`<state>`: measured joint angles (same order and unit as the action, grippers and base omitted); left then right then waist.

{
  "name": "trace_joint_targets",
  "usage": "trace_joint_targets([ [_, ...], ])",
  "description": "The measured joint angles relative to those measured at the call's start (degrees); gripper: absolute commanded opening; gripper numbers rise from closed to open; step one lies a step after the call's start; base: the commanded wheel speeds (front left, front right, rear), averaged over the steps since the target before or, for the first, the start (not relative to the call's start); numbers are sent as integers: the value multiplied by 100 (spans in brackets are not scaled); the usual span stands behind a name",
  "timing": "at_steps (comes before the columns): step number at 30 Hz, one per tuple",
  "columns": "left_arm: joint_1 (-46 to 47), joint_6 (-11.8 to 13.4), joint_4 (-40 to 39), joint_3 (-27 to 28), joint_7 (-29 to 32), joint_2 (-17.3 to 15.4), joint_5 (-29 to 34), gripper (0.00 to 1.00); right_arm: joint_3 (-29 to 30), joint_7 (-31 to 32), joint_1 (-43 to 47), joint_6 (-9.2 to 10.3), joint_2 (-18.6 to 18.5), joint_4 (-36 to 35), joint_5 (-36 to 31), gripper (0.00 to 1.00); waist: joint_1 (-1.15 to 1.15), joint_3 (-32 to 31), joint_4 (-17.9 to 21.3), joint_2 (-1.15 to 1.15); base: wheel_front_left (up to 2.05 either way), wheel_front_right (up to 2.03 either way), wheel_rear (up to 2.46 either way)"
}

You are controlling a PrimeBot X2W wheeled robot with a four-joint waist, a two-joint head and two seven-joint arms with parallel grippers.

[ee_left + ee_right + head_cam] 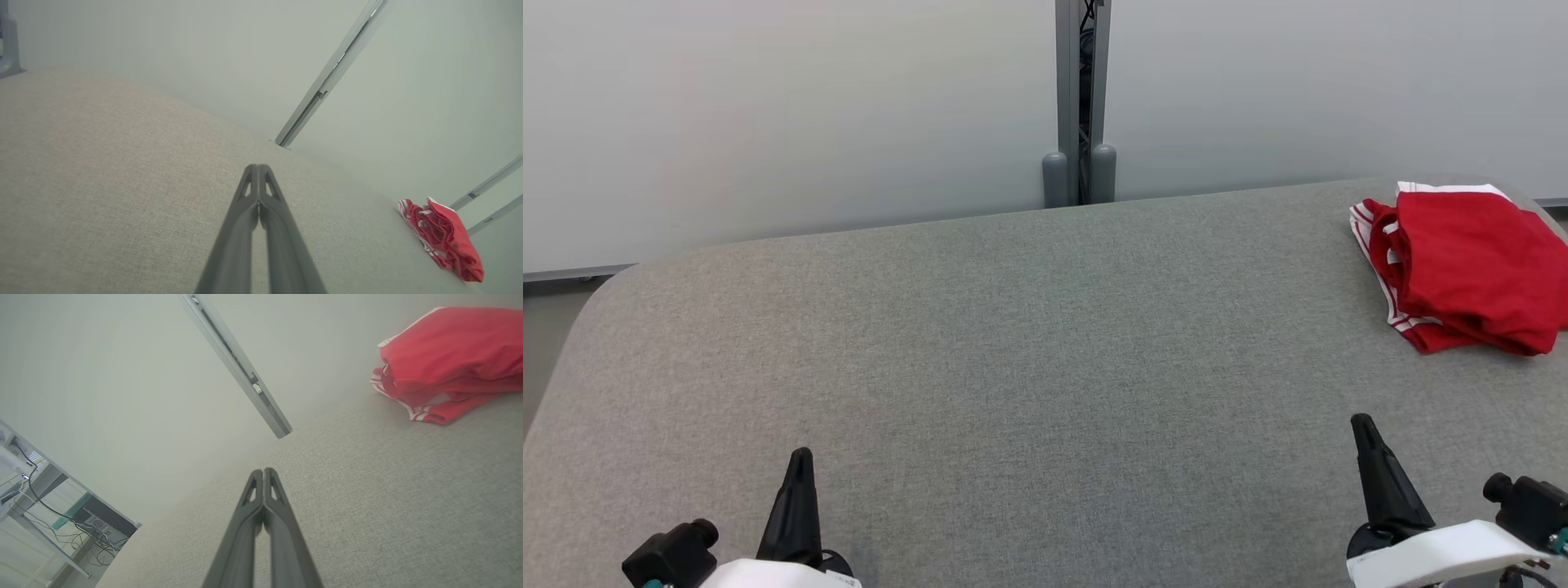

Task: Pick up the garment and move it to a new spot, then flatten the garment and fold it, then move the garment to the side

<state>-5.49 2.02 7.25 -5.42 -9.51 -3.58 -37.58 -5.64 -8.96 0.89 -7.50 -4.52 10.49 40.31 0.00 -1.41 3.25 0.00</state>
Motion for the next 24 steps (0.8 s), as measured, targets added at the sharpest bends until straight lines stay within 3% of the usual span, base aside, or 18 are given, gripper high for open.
trace_joint_targets([
  [24,398,-302,275,160,363,-67,-1935,0,347,443,-201,1,-77,121,1857,0,0,38,-80,0,0,0,0],
])
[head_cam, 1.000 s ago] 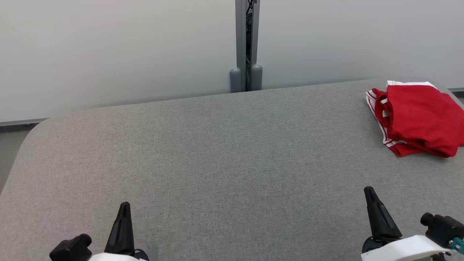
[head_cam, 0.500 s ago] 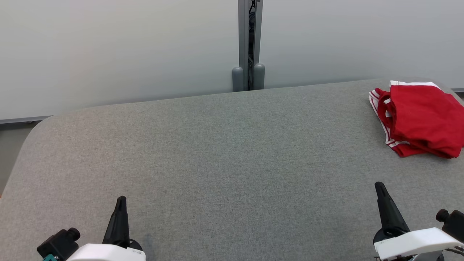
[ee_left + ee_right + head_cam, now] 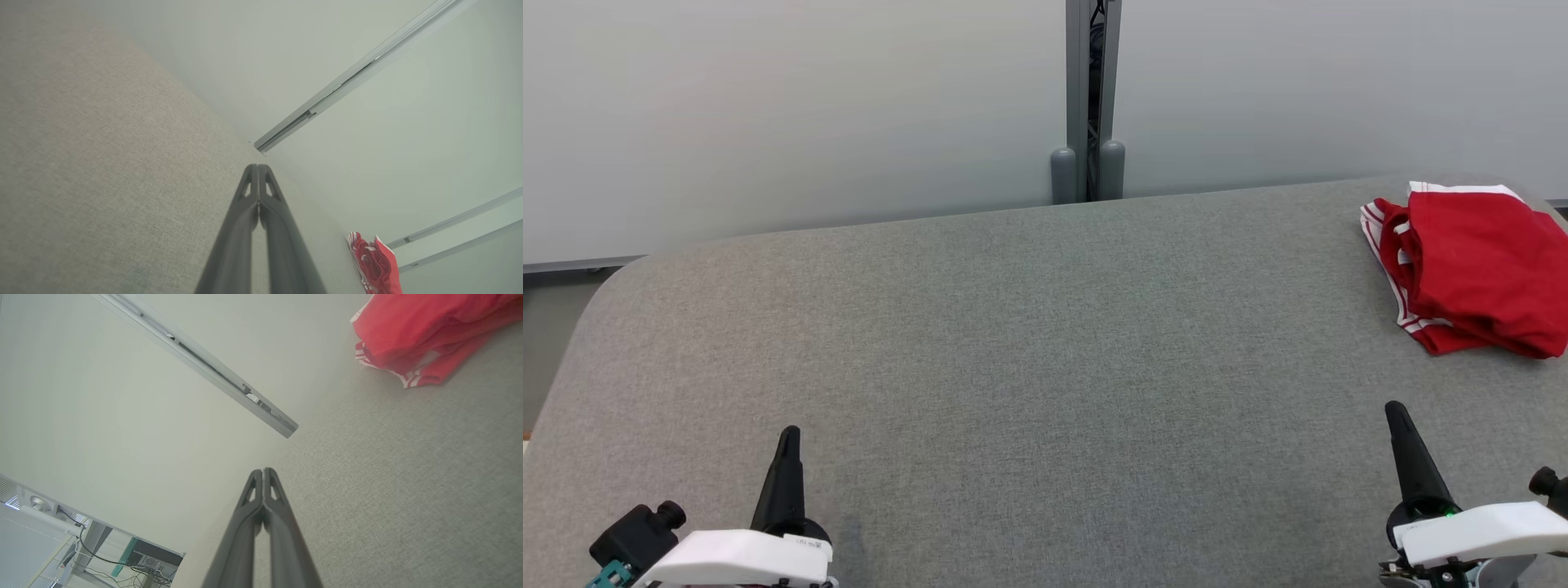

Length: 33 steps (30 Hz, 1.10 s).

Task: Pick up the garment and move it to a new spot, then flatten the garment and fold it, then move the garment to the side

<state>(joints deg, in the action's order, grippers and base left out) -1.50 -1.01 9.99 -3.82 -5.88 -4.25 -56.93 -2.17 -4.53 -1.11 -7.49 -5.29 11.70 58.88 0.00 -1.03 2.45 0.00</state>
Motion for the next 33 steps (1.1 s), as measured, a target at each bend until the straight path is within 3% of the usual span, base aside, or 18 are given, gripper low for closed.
trace_joint_targets([
  [33,446,-335,290,227,437,-15,-1954,0,422,524,-231,0,-15,111,1900,0,0,53,-110,0,0,0,0],
])
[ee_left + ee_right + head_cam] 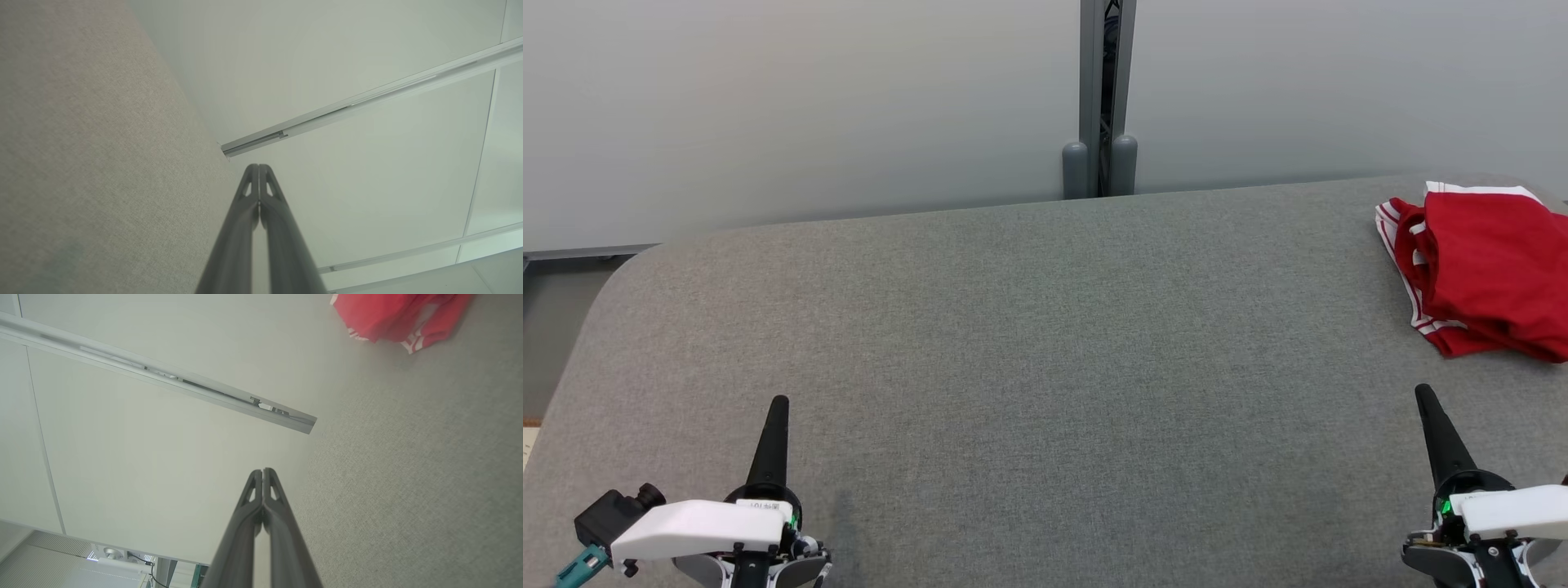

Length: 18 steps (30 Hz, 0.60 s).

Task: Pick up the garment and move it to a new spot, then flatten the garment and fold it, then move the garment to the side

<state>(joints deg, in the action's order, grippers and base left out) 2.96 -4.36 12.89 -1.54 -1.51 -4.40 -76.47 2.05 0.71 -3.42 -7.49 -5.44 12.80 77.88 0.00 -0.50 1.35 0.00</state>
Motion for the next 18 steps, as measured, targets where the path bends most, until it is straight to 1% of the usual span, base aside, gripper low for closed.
trace_joint_targets([
  [18,221,-156,122,114,200,3,-867,0,215,241,-105,0,1,63,822,0,0,29,-59,0,0,0,0],
])
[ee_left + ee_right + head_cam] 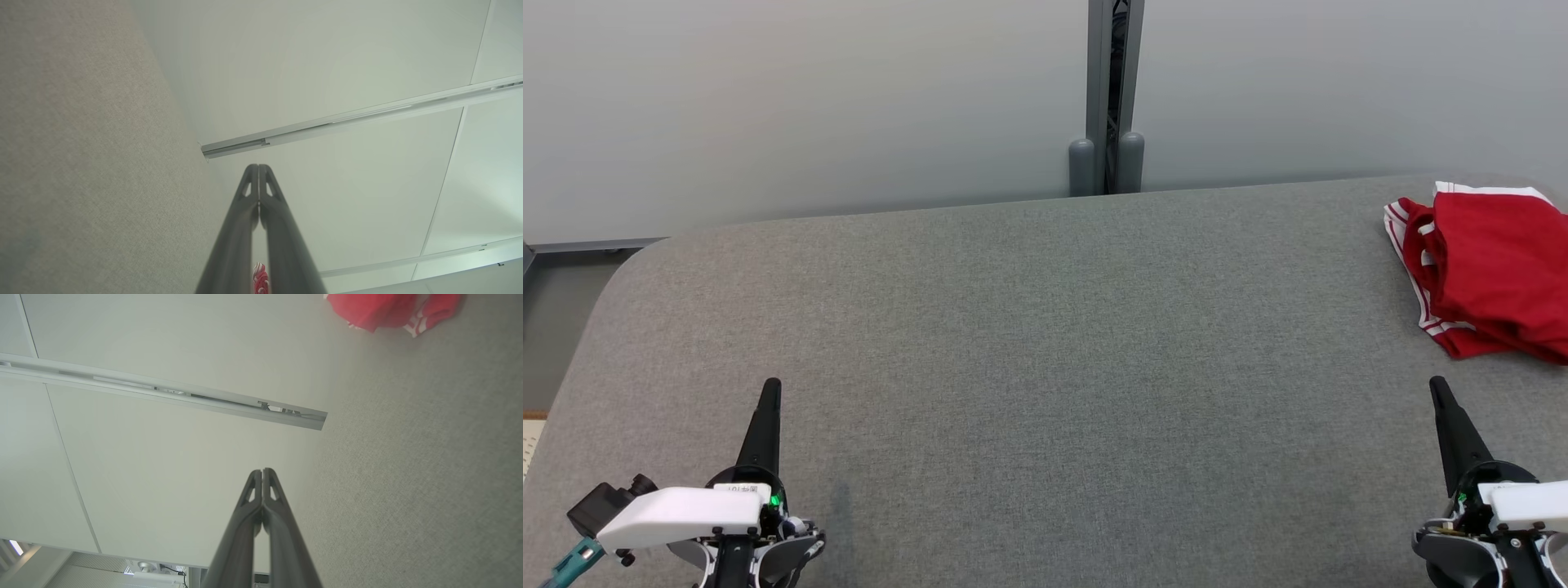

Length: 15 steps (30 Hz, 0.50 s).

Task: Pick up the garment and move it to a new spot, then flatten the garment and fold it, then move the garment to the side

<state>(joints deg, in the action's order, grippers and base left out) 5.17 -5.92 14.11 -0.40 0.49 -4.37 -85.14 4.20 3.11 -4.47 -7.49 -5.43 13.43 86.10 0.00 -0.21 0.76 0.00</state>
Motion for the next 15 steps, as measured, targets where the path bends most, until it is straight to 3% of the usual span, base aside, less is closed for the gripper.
trace_joint_targets([
  [15,138,-99,98,99,153,7,-620,0,158,190,-85,0,5,35,573,0,0,24,-50,0,0,0,0],
])
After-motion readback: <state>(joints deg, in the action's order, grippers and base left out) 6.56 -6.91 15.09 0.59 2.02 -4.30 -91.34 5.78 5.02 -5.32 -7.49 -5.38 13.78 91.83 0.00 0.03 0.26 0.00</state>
